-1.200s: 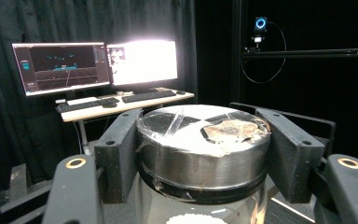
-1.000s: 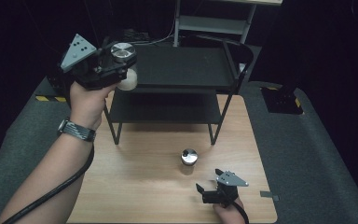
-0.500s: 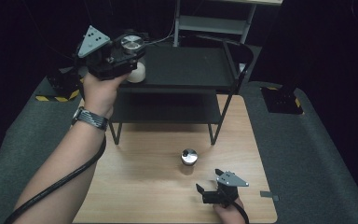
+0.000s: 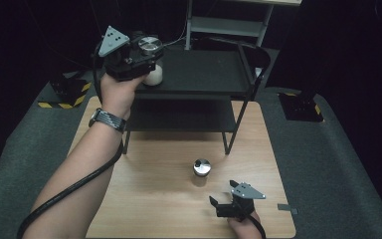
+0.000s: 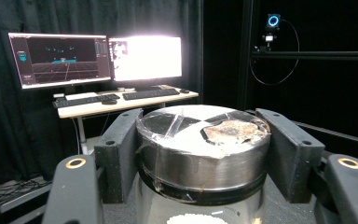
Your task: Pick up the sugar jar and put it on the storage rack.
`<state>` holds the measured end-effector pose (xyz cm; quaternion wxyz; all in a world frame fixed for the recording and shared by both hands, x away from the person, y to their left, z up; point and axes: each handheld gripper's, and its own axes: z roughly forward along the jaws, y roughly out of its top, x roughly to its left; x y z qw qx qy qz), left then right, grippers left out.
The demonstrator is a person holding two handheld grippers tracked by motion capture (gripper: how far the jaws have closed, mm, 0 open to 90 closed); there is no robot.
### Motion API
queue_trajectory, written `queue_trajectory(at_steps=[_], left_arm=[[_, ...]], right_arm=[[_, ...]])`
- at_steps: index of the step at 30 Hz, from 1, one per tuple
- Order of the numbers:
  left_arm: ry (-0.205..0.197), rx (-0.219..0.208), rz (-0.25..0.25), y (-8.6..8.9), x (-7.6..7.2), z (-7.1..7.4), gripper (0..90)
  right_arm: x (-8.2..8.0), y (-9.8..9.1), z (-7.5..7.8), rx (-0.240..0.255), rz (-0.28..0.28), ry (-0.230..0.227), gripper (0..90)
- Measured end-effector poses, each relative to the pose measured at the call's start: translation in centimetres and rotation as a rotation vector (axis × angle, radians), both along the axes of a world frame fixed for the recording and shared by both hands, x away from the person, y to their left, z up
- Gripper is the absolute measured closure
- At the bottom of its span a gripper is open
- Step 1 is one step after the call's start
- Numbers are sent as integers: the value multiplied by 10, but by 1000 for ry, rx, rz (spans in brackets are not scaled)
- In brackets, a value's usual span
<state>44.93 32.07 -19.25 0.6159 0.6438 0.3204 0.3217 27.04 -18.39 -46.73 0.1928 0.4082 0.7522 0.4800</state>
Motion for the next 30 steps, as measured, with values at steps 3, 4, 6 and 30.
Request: queue_trajectory(at_steps=[3, 4, 6, 30], left_arm=[[0, 0, -1, -1, 1, -1, 347], [-2, 1, 0, -1, 2, -1, 347], [-3, 0, 1, -1, 2, -1, 347], [17, -16, -7, -4, 8, -6, 345]], right_arm=[[0, 0, 0, 0, 2, 0, 5], [0, 0, 0, 1, 2, 0, 5], [0, -1, 0, 2, 2, 0, 5], [0, -1, -1, 7, 2, -1, 5]])
